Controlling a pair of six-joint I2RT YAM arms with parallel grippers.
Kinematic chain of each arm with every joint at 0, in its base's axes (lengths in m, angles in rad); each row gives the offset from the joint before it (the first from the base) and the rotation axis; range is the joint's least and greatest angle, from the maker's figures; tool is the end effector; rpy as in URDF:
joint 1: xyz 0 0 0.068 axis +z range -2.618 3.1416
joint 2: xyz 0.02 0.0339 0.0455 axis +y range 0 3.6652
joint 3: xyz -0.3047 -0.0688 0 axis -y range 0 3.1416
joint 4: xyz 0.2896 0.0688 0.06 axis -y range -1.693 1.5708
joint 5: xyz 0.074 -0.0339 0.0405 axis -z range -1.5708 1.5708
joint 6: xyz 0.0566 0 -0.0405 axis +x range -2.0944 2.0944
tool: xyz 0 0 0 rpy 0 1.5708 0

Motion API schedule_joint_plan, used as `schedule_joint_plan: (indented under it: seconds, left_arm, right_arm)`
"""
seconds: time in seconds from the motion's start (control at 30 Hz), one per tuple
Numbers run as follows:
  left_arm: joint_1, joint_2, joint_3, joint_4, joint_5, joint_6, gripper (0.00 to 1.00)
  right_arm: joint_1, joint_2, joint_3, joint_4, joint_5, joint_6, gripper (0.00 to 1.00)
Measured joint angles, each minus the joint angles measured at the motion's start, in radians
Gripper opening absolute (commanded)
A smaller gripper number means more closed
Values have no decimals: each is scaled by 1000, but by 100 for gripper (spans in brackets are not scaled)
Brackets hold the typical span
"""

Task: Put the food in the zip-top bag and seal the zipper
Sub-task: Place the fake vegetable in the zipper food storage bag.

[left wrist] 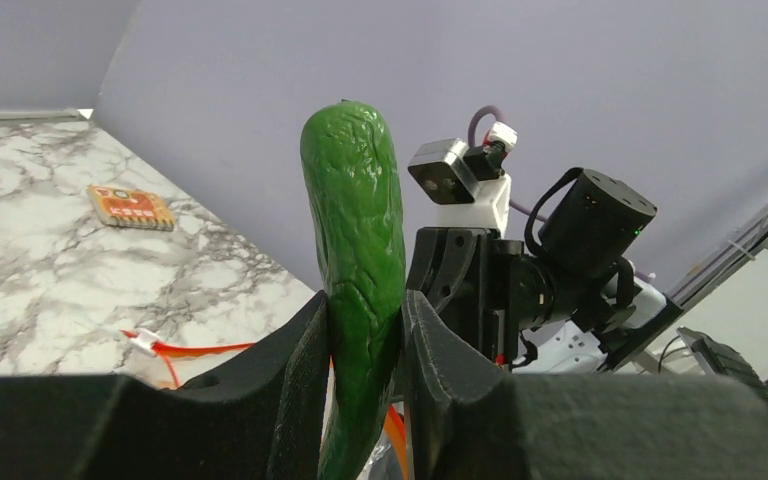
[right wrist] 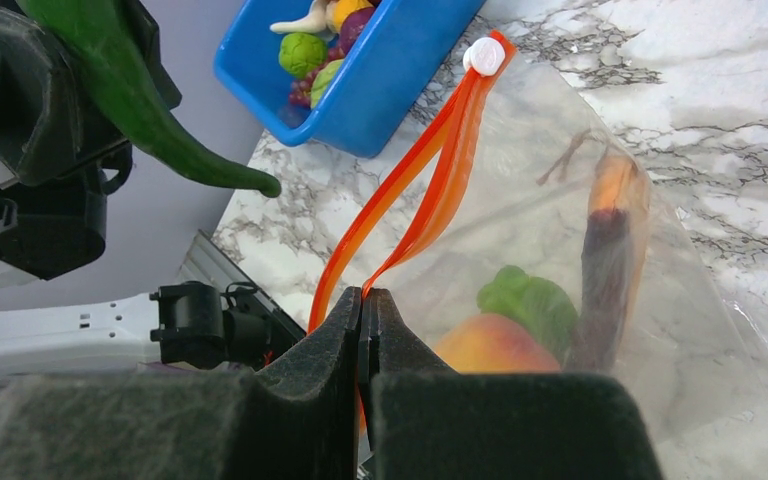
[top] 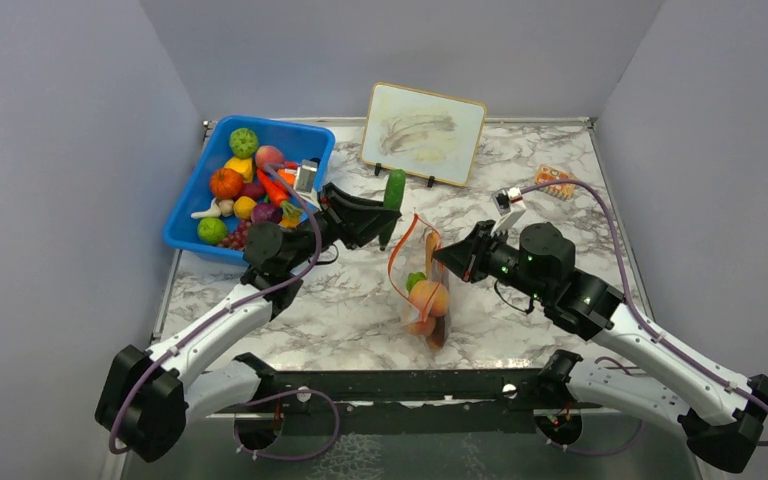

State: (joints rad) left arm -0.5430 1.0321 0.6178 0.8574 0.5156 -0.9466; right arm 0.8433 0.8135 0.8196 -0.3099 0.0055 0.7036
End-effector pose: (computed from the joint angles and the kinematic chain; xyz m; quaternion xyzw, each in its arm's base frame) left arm 0.2118 -0.1604 0.3662 0.1075 0.5495 -0.6541 0.5085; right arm 0.1495 0.1675 0.3576 -0.0546 0.8041 0.4120 0.4251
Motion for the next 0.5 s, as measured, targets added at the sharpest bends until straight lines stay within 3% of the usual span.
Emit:
schedule_joint_plan:
  seconds: [0.33,0.5]
  left_arm:
    - [-154,152,-31,186,-101,48,30]
    - [-223,230,-38,253,-122,93,50]
  right_arm:
    - [0,0,0,0,-4,1,1]
    - [0,-1,0,0,-5,3,1]
